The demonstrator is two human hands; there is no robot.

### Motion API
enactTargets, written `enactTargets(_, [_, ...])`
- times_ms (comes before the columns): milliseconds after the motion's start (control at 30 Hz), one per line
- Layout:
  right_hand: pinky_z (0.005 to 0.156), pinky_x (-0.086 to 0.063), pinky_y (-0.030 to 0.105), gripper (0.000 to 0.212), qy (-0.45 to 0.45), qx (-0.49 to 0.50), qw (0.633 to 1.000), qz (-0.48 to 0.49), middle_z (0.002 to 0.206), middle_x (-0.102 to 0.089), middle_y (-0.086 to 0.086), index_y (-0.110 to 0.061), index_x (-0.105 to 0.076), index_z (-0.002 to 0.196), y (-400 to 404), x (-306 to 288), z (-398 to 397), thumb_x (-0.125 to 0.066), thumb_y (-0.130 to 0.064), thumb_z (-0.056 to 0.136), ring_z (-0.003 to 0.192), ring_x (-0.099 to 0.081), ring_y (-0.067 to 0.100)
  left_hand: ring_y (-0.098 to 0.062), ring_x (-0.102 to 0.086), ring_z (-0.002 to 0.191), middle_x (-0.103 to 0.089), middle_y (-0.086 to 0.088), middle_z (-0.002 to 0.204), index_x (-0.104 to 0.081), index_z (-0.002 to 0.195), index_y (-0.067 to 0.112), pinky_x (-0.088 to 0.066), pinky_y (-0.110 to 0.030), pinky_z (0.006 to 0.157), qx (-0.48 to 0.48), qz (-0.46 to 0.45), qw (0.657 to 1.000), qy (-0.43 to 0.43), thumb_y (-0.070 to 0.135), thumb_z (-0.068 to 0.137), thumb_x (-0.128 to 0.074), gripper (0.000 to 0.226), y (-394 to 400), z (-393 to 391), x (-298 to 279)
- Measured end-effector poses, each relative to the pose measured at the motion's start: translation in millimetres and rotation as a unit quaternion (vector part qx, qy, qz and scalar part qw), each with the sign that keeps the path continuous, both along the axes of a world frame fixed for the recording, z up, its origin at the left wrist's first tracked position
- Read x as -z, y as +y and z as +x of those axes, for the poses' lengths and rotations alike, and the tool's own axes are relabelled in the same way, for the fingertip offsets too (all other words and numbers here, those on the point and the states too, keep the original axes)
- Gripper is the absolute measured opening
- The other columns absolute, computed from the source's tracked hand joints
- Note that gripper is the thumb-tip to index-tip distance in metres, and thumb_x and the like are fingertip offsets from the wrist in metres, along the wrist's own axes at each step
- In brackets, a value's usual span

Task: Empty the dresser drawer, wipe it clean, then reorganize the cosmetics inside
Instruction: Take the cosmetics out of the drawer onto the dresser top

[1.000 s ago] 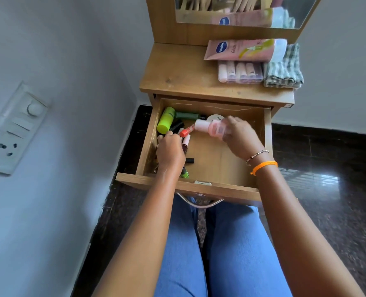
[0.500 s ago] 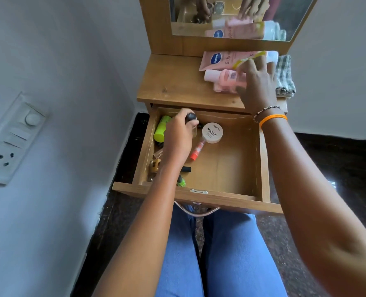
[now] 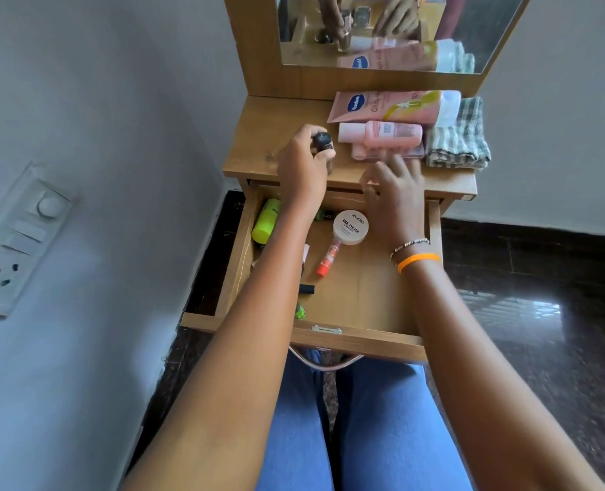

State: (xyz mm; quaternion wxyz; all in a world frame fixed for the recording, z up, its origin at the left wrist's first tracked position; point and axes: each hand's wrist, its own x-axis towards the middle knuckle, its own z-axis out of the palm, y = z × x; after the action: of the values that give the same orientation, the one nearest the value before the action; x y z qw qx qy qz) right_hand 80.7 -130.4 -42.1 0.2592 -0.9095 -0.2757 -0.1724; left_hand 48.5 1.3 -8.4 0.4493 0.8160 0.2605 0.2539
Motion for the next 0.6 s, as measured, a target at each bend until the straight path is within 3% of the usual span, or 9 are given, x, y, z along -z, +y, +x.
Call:
enactTargets(67, [0.073, -0.045, 0.041, 0.013, 0.037, -0.044, 0.998, -0.009, 0.089, -0.059, 0.014, -0.006, -0.062, 0.082, -0.5, 11.4, -10.0, -0.053, 0.001, 0.075, 0.085, -0.052, 0.035, -0.011, -0.060, 0.090, -0.069, -0.003, 0.103, -0.064, 0.107, 0.008, -0.040, -0.011, 0.072, -0.003, 0.020, 1.000, 0.022, 0.004, 0.081, -0.069, 0.026, 0.5, 8.1, 0.7])
enactTargets(133, [0.076, -0.046, 0.040, 0.016, 0.087, -0.062, 0.994, -0.035, 0.095, -0.059, 0.014, -0.006, -0.062, 0.088, -1.3, 22.1, -18.4, -0.054, 0.003, 0.077, 0.090, -0.052, 0.035, -0.014, -0.062, 0.097, -0.069, -0.004, 0.108, -0.062, 0.112, 0.009, -0.034, -0.009, 0.072, -0.006, 0.029, 0.999, 0.043, 0.007, 0.080, -0.071, 0.033, 1.8, 12.8, 3.2])
enactTargets(233, [0.082, -0.046, 0.040, 0.030, 0.148, -0.049, 0.985, -0.077, 0.111, -0.056, 0.013, -0.007, -0.060, 0.107, -1.6, 35.0, -24.0, -0.054, 0.004, 0.080, 0.102, -0.051, 0.033, -0.016, -0.063, 0.098, -0.068, -0.007, 0.111, -0.059, 0.118, 0.008, -0.040, -0.014, 0.075, -0.001, 0.011, 0.998, 0.061, 0.003, 0.080, -0.070, 0.040, 5.3, 10.0, 7.6])
enactTargets(300, [0.090, -0.046, 0.041, 0.042, 0.212, -0.047, 0.968, -0.124, 0.126, -0.050, 0.013, -0.011, -0.051, 0.124, -0.5, 43.3, -22.3, -0.055, -0.001, 0.083, 0.113, -0.047, 0.035, -0.014, -0.062, 0.098, -0.066, -0.009, 0.115, -0.056, 0.123, 0.006, -0.044, -0.010, 0.074, 0.023, -0.027, 0.998, 0.043, -0.006, 0.081, -0.065, 0.044, 7.8, 2.5, 11.9])
enactTargets(400, [0.101, -0.041, 0.049, 0.056, 0.297, -0.071, 0.932, -0.194, 0.148, -0.029, 0.010, -0.020, -0.038, 0.138, 2.1, 56.3, -19.7, -0.058, -0.013, 0.087, 0.129, -0.033, 0.038, -0.015, -0.061, 0.107, -0.063, -0.010, 0.119, -0.054, 0.128, 0.004, -0.048, -0.010, 0.080, 0.044, -0.044, 0.998, 0.025, -0.009, 0.083, -0.061, 0.047, 8.5, -5.8, 17.2])
enactTargets(467, [0.098, -0.044, 0.049, 0.055, 0.307, -0.074, 0.928, -0.200, 0.150, -0.022, 0.008, -0.021, -0.036, 0.139, 4.5, 62.3, -20.8, -0.057, -0.017, 0.088, 0.130, -0.029, 0.038, -0.014, -0.061, 0.106, -0.064, -0.007, 0.118, -0.056, 0.126, 0.006, -0.046, -0.015, 0.084, 0.037, -0.025, 0.999, 0.030, -0.001, 0.085, -0.063, 0.042, 6.5, -3.8, 14.5])
enactTargets(600, [0.088, -0.048, 0.047, 0.049, 0.285, -0.032, 0.942, -0.173, 0.143, -0.028, 0.012, -0.017, -0.042, 0.133, 9.5, 62.7, -22.1, -0.059, -0.025, 0.088, 0.124, -0.034, 0.039, -0.016, -0.059, 0.112, -0.064, -0.005, 0.121, -0.060, 0.123, 0.009, -0.044, -0.021, 0.092, 0.032, 0.025, 0.997, 0.066, 0.004, 0.087, -0.062, 0.036, 5.8, 7.0, 9.8])
